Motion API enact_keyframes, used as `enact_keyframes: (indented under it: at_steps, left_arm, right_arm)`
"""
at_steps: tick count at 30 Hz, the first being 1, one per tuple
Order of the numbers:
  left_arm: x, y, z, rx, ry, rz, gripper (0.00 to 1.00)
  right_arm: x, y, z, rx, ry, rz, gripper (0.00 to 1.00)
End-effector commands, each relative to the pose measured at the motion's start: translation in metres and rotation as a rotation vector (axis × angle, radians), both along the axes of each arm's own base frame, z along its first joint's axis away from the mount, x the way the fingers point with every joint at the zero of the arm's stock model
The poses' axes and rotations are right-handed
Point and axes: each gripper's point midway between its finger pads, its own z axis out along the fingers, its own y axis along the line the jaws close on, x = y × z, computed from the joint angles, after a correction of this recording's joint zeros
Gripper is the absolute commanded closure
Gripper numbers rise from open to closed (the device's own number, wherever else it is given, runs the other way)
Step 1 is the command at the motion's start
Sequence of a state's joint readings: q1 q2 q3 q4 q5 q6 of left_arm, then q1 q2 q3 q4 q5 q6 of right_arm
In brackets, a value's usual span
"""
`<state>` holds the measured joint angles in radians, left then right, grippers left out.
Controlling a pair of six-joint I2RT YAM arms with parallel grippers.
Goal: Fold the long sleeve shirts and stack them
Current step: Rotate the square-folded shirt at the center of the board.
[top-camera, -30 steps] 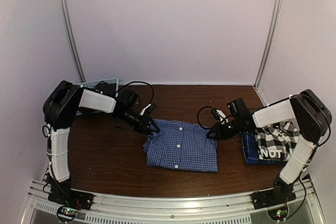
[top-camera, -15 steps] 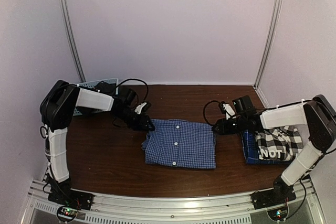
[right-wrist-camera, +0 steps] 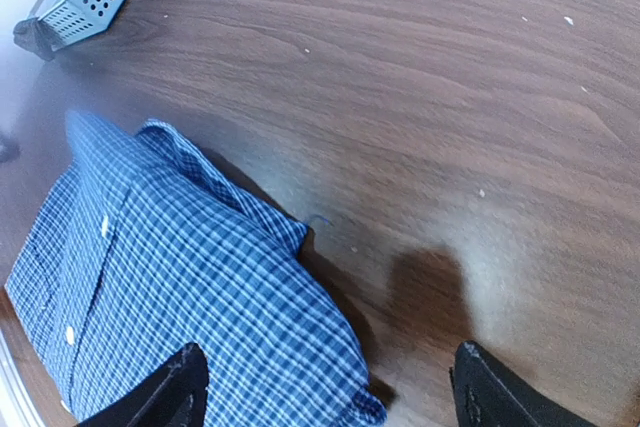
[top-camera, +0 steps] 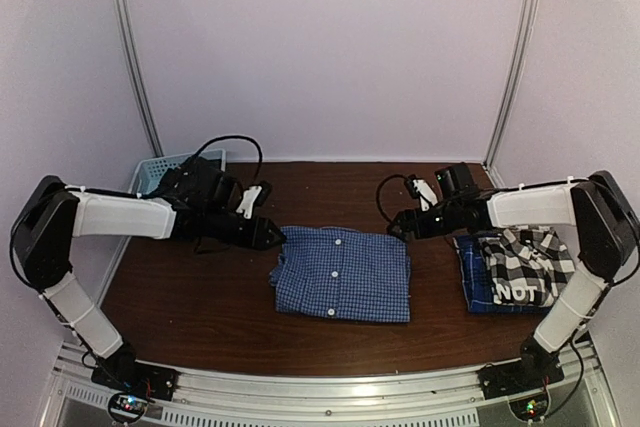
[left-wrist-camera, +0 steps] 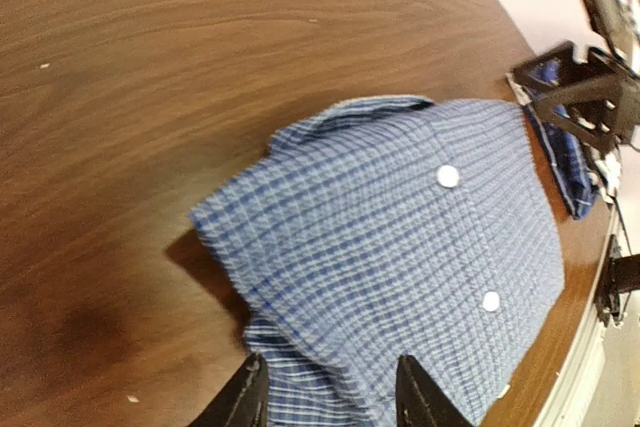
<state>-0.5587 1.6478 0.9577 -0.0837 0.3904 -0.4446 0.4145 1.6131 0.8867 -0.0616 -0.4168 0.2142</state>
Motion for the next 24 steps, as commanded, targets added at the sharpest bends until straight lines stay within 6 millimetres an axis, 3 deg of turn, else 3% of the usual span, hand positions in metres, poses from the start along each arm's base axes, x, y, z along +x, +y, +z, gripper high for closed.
enact_keyframes:
  at_steps: [1,5,12,18,24]
  left_arm:
    - [-0.032,-0.04,0.022,-0.152,-0.075,-0.074,0.56]
    - [-0.059,-0.054,0.004,-0.198,-0.037,-0.086,0.56]
    - [-0.075,-0.057,-0.045,-0.139,0.028,-0.07,0.57]
    - [-0.079,-0.039,-0.074,-0.047,0.061,-0.019,0.58]
    - [-0.073,-0.029,-0.086,0.075,0.039,-0.029,0.58]
  right_arm:
    - [0.014,0.027,0.001,0.039,0.013,0.136,0.14]
    - [0.026,0.046,-0.01,0.073,0.049,0.214,0.11]
    - [0.024,0.074,-0.034,0.189,0.135,0.334,0.08]
    - [0.001,0.082,-0.054,0.217,0.214,0.398,0.12]
    - [-0.032,0.067,-0.06,0.204,0.243,0.364,0.3]
